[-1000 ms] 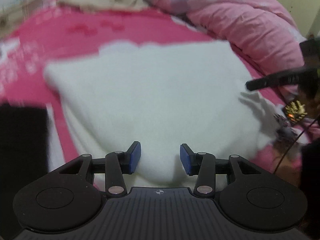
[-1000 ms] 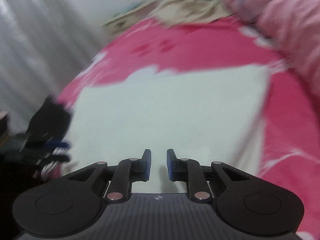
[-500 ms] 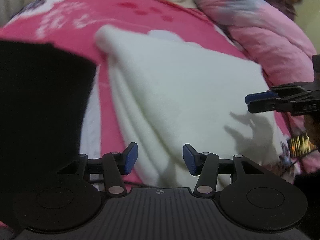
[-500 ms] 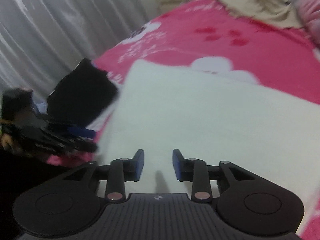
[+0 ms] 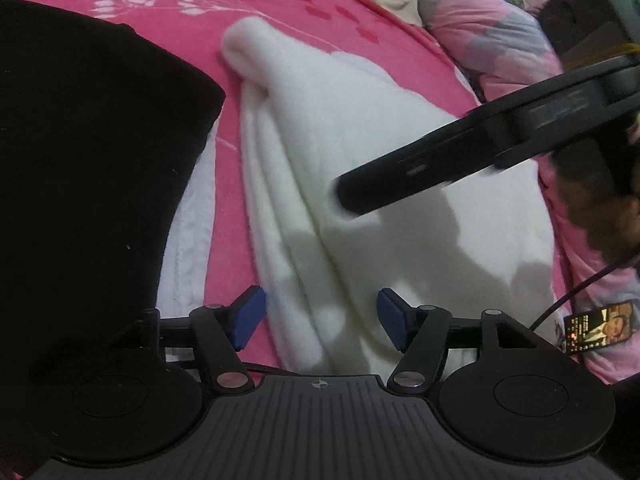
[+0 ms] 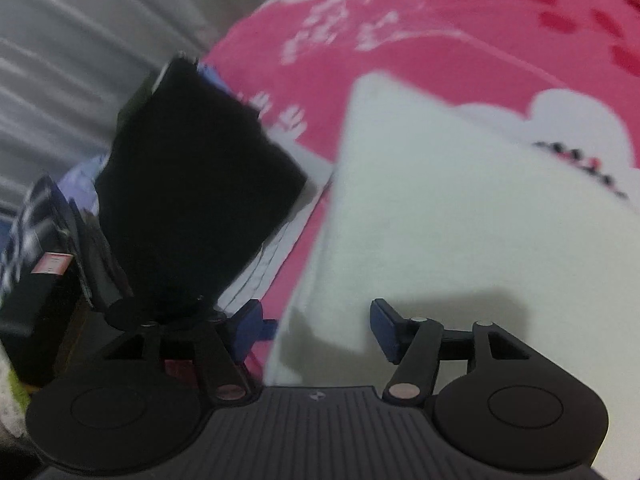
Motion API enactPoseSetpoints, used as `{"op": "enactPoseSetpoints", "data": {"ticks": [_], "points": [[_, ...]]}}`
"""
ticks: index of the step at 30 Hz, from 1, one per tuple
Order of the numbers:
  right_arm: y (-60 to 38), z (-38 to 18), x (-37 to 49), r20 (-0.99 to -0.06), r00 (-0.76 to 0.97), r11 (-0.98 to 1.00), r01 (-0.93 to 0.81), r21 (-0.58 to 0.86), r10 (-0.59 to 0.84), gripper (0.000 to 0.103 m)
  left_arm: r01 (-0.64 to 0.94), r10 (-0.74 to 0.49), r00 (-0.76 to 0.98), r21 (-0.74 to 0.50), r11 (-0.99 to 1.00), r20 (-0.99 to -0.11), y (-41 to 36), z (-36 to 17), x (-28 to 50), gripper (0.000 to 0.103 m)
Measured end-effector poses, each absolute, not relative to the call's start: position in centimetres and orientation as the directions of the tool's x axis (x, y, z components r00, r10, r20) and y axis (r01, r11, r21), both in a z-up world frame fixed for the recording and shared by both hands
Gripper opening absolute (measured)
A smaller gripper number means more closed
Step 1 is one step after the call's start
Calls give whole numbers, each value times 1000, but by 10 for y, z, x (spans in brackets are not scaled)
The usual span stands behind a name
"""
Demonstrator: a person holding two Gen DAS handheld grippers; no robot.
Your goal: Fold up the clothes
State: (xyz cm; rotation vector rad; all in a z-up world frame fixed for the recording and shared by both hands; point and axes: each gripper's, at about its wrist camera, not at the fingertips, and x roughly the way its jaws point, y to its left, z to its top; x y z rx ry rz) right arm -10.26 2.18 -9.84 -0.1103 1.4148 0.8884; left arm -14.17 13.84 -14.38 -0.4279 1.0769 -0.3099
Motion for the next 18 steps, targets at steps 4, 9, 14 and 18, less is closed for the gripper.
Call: {"op": "enactPoseSetpoints", "data": {"ticks": [4, 9, 14, 18], "points": [[26, -108, -107, -877, -92, 687, -585, 430, 471, 71, 19, -410, 447, -450, 893, -795, 139, -137, -142, 64], [15, -109, -100, -855, -117, 715, -498, 491, 506, 71, -5, -374, 431, -417, 909, -821, 135, -139, -137, 68], [10, -116, -92, -835, -134, 735, -416, 536, 533, 72, -40, -395, 398, -447, 894, -828, 127, -143, -126, 71], [10, -118, -91, -830, -137, 735, -403, 545, 540, 74, -42, -392, 368, -436, 899, -843, 116, -136, -118, 70]]}}
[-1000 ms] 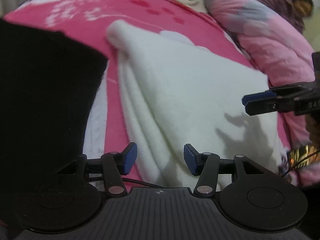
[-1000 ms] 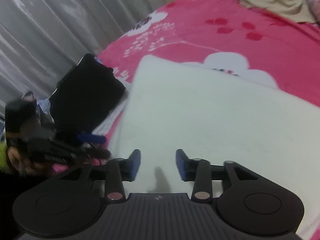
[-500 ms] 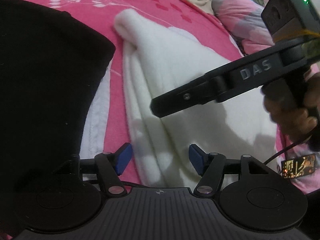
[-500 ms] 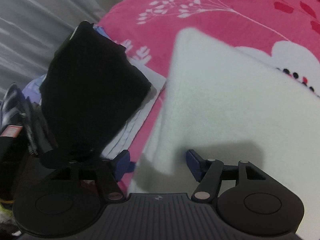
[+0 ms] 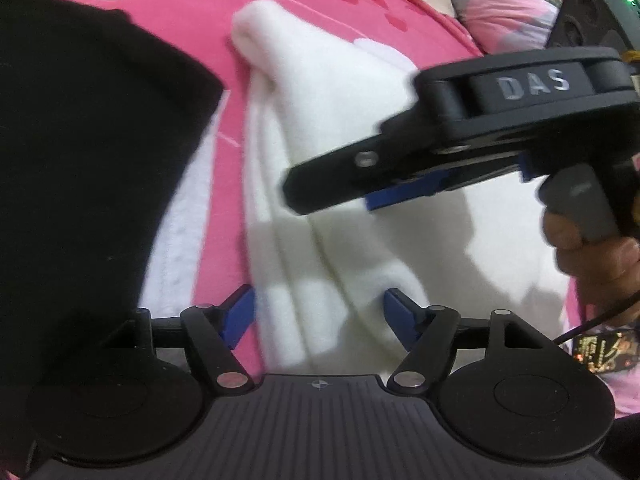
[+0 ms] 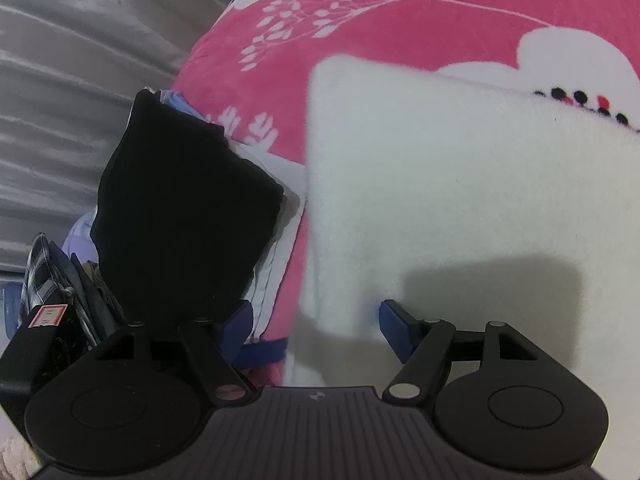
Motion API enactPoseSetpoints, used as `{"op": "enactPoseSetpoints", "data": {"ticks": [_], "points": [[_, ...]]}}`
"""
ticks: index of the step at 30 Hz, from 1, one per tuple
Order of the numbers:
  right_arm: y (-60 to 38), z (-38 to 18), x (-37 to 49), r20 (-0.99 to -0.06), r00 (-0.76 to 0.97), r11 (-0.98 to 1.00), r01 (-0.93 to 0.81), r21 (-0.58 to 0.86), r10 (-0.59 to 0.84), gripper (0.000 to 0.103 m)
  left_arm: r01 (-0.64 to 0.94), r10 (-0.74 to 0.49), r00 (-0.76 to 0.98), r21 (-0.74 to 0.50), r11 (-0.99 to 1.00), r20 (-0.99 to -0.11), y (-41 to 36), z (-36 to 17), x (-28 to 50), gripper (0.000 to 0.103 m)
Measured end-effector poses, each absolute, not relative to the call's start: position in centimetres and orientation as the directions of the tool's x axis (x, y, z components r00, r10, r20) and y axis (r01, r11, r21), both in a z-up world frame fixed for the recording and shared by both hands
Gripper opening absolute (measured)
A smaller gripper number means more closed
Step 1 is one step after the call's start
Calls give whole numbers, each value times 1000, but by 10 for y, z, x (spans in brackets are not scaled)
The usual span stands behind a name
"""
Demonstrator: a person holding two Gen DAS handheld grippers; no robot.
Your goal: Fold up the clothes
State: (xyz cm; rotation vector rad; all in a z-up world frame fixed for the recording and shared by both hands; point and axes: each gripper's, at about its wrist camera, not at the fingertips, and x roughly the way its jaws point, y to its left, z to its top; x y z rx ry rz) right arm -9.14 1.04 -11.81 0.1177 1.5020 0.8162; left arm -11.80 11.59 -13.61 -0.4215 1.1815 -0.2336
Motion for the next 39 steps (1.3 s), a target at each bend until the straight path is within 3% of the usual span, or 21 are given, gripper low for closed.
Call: {"op": "enactPoseSetpoints", "data": {"ticks": [4, 6, 11, 14, 20, 22, 27, 34, 37, 39], "points": [[7, -115, -90, -832, -144, 744, -385, 546, 536, 74, -8, -362, 358, -390, 921, -861, 98, -125, -115, 60], [5, -113, -88, -839, -141, 759, -368, 537, 526, 74, 33, -352, 365, -365, 930, -862, 90, -117, -117, 60], [5, -106, -89, -870, -122, 786, -384, 485, 478, 74, -2, -385, 359, -413, 911, -850, 94, -115, -117, 62], [7, -109, -89, -878, -130, 790, -390, 472, 460, 74, -54, -423, 353, -470, 881, -835, 101, -119, -114, 71], [11, -116, -79, -864, -191, 790, -349, 504, 467, 76, -164, -432, 351, -509, 845, -831, 102, -124, -107, 70], [13, -117, -78, -863, -201, 789, -351, 505, 463, 76, -123, -390, 364, -459, 880, -846, 91, -117, -109, 57], [16, -115, -80, -874, -201, 773, -409, 485, 442, 75, 55, -261, 412, -262, 963, -873, 60, -97, -119, 40], [32, -112, -87, -919, -172, 760, -520, 390, 354, 67, 167, -181, 443, -118, 979, -878, 39, -87, -127, 36], [36, -110, -96, -943, -125, 748, -580, 322, 309, 59, 203, -161, 455, -74, 976, -876, 31, -83, -130, 36], [34, -108, -101, -952, -87, 741, -608, 285, 295, 48, 218, -156, 457, -60, 974, -876, 29, -80, -131, 36]]}}
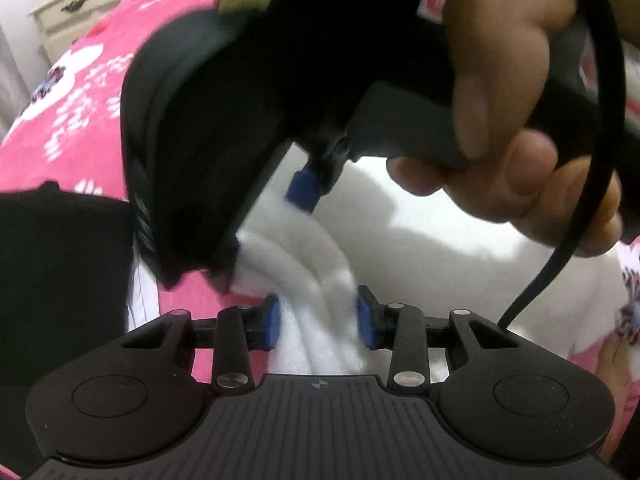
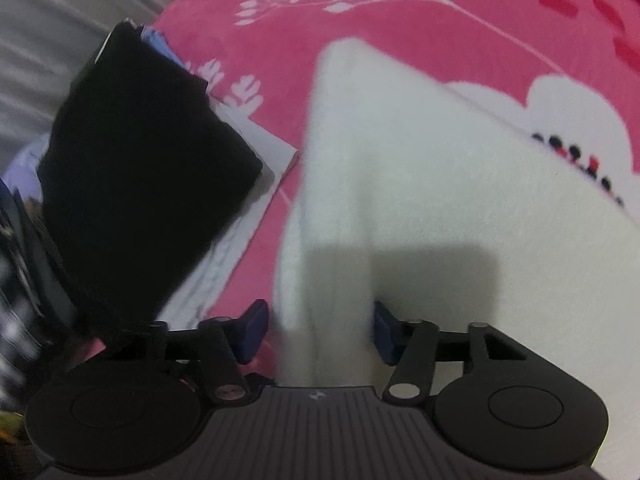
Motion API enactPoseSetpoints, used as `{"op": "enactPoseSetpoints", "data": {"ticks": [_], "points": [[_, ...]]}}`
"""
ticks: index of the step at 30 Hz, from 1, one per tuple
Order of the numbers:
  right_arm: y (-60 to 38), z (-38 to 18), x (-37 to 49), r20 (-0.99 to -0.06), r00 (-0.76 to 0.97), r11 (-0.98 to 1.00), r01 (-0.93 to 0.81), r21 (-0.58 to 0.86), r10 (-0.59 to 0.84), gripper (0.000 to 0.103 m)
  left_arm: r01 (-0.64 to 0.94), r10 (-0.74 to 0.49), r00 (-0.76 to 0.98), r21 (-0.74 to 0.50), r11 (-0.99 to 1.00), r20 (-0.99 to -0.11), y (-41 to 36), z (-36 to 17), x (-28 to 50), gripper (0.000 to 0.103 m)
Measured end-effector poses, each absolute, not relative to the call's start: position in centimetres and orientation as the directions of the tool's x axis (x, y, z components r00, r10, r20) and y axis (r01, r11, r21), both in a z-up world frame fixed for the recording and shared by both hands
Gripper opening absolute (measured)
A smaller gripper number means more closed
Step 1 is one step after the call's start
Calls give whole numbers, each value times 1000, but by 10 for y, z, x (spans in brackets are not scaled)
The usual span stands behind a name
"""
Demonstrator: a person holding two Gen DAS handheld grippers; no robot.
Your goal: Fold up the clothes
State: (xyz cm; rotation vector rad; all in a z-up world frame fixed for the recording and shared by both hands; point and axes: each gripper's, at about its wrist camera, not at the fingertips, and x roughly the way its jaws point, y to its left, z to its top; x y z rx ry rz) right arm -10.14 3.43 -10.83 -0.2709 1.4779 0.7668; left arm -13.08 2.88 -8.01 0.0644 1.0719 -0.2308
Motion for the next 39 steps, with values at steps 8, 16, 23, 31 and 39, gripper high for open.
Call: {"op": "enactPoseSetpoints", "data": {"ticks": [8, 16, 23, 31, 39], "points": [[16, -102, -102, -937, -61, 732, -608, 308, 343, 39, 254, -141, 443, -27, 967, -885, 22, -69, -130, 36], [-5, -99, -95, -910, -74, 739, -559, 376, 408, 37, 288, -115, 415, 10, 958, -903, 11, -58, -125, 36], [-8, -102, -93, -899, -80, 741, -537, 402, 430, 37, 291, -82, 391, 39, 956, -917, 5, -52, -122, 36], [-3, -108, -91, -898, -85, 740, -535, 406, 432, 37, 285, -66, 381, 49, 957, -922, 4, -47, -123, 36], [-4, -109, -89, -899, -88, 738, -539, 406, 430, 37, 285, -62, 374, 51, 957, -925, 5, -43, -124, 36]]}}
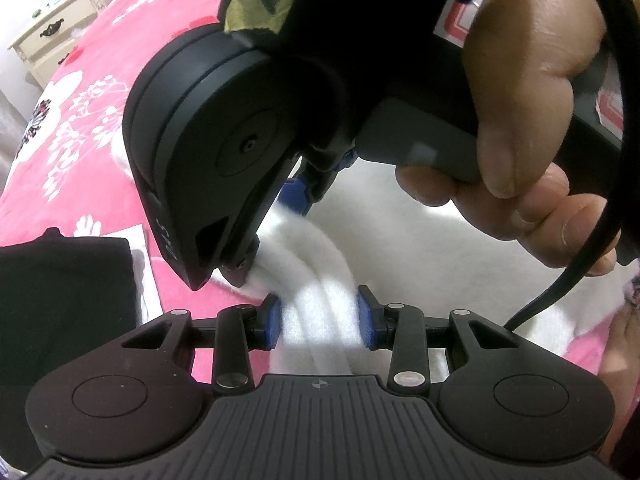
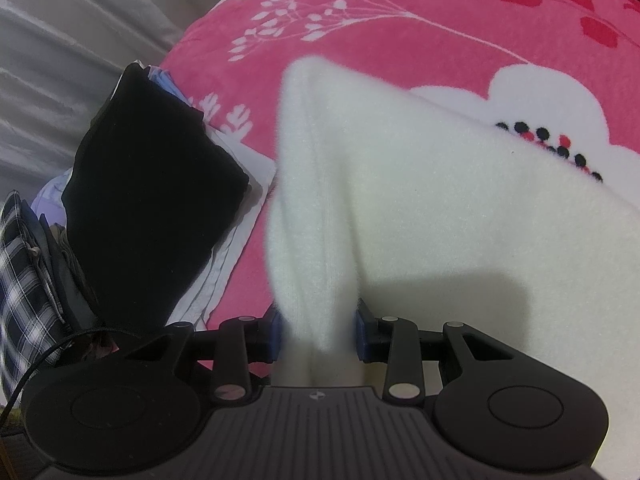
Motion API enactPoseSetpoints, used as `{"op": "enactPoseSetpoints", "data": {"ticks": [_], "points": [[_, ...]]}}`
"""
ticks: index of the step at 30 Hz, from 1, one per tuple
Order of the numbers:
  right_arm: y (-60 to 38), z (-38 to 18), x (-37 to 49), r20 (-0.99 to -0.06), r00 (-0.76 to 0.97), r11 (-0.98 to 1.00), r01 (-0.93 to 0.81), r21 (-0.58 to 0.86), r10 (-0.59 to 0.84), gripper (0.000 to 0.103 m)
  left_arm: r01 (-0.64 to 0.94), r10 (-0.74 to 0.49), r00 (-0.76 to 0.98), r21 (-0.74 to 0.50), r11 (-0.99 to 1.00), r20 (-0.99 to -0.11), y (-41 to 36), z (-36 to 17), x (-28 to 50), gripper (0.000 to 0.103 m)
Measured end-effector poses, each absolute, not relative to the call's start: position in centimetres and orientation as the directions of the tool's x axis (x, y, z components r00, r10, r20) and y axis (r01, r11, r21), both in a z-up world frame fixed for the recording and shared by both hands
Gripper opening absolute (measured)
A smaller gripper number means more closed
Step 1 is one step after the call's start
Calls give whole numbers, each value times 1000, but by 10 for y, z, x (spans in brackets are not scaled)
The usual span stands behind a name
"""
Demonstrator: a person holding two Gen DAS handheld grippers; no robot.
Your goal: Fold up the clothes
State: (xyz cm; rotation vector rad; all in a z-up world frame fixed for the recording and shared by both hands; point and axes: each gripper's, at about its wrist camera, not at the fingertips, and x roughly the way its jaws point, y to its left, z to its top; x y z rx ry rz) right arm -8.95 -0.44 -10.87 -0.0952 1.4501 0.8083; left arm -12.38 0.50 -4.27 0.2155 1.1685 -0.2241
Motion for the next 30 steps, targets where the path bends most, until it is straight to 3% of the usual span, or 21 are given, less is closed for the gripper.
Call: {"op": "enactPoseSetpoints", "data": {"ticks": [30], "points": [[-1, -111, -88, -901, -97, 740, -537, 405, 423, 38, 281, -49, 365, 60, 958, -930, 7, -36, -123, 36]]}}
